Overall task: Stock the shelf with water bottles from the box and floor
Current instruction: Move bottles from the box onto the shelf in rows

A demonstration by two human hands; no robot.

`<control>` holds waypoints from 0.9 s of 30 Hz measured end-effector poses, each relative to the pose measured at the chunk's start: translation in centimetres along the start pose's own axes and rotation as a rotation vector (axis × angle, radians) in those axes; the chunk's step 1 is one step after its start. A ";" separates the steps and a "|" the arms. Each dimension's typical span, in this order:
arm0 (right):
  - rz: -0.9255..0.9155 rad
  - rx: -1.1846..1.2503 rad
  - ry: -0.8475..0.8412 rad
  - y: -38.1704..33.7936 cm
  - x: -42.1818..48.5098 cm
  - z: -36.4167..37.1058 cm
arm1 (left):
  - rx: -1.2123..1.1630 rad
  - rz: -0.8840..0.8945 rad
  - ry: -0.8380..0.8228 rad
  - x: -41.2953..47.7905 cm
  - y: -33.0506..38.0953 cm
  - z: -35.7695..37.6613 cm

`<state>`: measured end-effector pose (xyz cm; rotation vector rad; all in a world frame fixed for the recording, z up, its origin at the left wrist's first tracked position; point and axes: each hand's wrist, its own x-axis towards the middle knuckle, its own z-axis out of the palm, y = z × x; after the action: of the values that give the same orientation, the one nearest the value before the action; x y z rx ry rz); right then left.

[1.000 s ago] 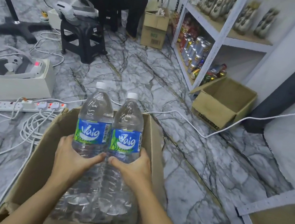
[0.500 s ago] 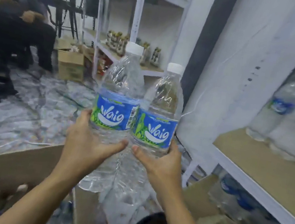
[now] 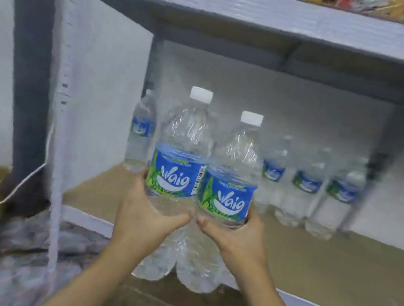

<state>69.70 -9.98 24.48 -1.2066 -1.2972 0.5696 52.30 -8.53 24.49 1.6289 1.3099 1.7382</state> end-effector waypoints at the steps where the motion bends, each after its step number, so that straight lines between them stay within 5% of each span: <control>1: -0.001 -0.032 0.041 0.4 0.7 -1.9 | -0.003 -0.003 -0.019 0.0 0.3 2.3; 15: 0.042 -0.184 0.278 7.9 7.7 -19.7 | -0.203 0.077 -0.175 -0.2 2.6 25.4; 27: 0.120 -0.262 0.373 14.5 13.2 -26.0 | -0.216 0.045 -0.177 0.3 0.7 34.2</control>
<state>101.27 -2.56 21.23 -1.5324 -1.0053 0.2451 84.26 3.10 20.78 1.6551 0.9763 1.6544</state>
